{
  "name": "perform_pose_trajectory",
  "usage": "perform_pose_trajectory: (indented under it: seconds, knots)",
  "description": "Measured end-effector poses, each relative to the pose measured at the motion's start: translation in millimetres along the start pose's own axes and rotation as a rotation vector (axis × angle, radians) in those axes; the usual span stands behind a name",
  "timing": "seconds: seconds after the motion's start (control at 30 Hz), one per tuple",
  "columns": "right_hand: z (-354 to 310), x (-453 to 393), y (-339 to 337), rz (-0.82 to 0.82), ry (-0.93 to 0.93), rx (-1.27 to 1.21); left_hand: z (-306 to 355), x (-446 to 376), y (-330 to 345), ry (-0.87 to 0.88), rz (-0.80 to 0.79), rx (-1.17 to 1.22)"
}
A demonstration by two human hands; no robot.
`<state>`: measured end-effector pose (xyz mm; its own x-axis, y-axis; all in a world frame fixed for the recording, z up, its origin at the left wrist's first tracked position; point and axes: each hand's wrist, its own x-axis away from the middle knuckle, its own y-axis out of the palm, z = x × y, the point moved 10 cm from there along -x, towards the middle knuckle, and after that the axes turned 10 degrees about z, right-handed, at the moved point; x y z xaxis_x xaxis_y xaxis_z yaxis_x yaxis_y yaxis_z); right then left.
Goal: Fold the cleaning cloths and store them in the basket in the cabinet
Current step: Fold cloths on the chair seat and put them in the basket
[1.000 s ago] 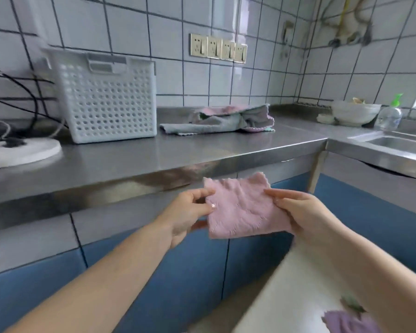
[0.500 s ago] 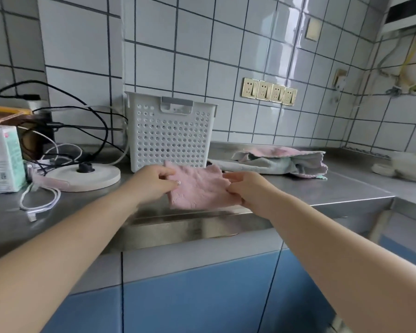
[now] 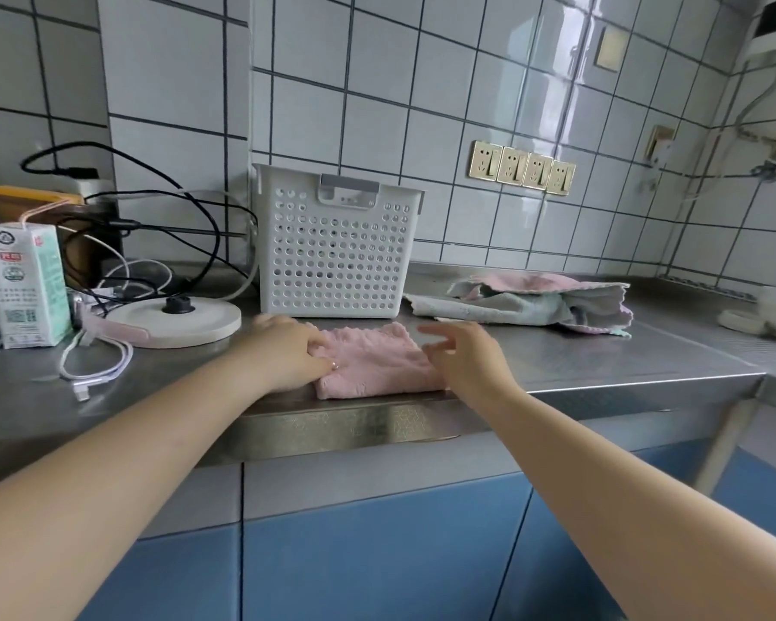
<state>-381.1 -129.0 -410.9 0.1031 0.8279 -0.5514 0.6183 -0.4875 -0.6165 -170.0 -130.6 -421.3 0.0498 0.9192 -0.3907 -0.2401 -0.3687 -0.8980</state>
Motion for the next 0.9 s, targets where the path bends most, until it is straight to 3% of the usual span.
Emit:
perform_pose_trajectory:
  seconds: [0.13,0.37,0.53,0.77,0.9]
  knots:
    - [-11,6,-37,0.170,-0.036,-0.165,34,7,-31,0.136,0.240,0.184]
    - [21,43,-113,0.232,0.054,-0.268,123,29,-30,0.298,0.240,0.417]
    - [135,143,-195,0.279,0.264,-0.067,235,83,44,0.453,0.009,0.642]
    - [278,331,-274,0.351,0.689,0.299,379,221,173,0.652,-0.440,0.743]
    - [336,430,-259,0.181,0.922,0.473,416,284,251,0.657,-0.634,0.699]
